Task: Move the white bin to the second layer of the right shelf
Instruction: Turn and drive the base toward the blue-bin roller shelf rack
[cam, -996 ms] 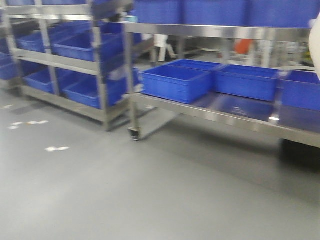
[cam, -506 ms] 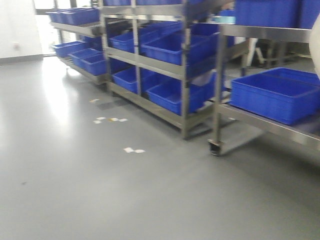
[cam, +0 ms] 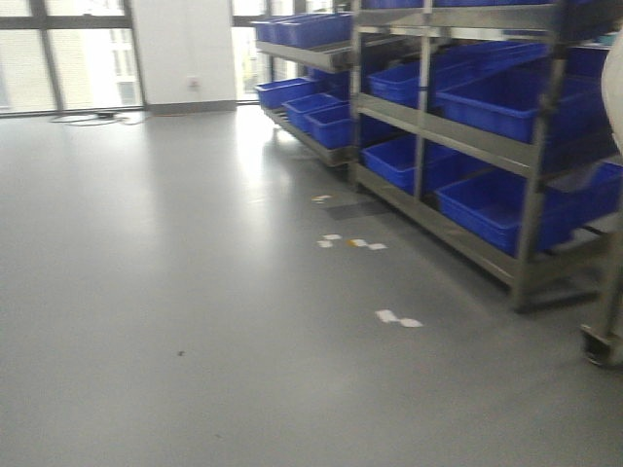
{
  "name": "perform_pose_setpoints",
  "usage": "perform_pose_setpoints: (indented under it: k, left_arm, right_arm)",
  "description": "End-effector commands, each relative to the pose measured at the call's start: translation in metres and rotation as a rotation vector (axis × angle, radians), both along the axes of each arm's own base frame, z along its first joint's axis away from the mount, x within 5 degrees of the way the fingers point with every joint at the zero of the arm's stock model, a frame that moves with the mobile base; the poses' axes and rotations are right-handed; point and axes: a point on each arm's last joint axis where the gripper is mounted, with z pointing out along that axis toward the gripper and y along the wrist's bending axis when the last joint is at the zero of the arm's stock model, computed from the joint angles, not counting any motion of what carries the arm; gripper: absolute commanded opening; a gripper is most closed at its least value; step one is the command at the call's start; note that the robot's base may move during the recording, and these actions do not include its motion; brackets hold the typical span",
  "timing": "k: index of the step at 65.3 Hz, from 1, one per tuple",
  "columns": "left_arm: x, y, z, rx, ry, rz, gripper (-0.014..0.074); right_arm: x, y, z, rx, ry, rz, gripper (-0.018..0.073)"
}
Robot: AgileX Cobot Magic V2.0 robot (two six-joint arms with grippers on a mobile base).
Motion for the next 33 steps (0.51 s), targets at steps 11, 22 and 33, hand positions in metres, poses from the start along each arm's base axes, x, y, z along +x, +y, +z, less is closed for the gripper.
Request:
perform_pose_setpoints:
  k: [11, 22, 33]
  left_arm:
    - [0.0005, -0.0003, -0.004, -0.01, -0.062, -0.004, 0.0085]
    - [0.0005, -0.0003, -0.004, -0.01, -0.062, -0.004, 0.0085]
    - [0.0005, -0.0003, -0.004, -0.01, -0.062, -0.004, 0.0085]
  right_arm:
    - [0.002, -0.0008, 0.0168, -0.005, -0.12, -0.007, 0.0048]
    - [0.002, -0.0008, 0.0168, -0.005, -0.12, -0.007, 0.0048]
    - [0.002, -0.0008, 0.0168, -0.005, -0.12, -0.007, 0.0048]
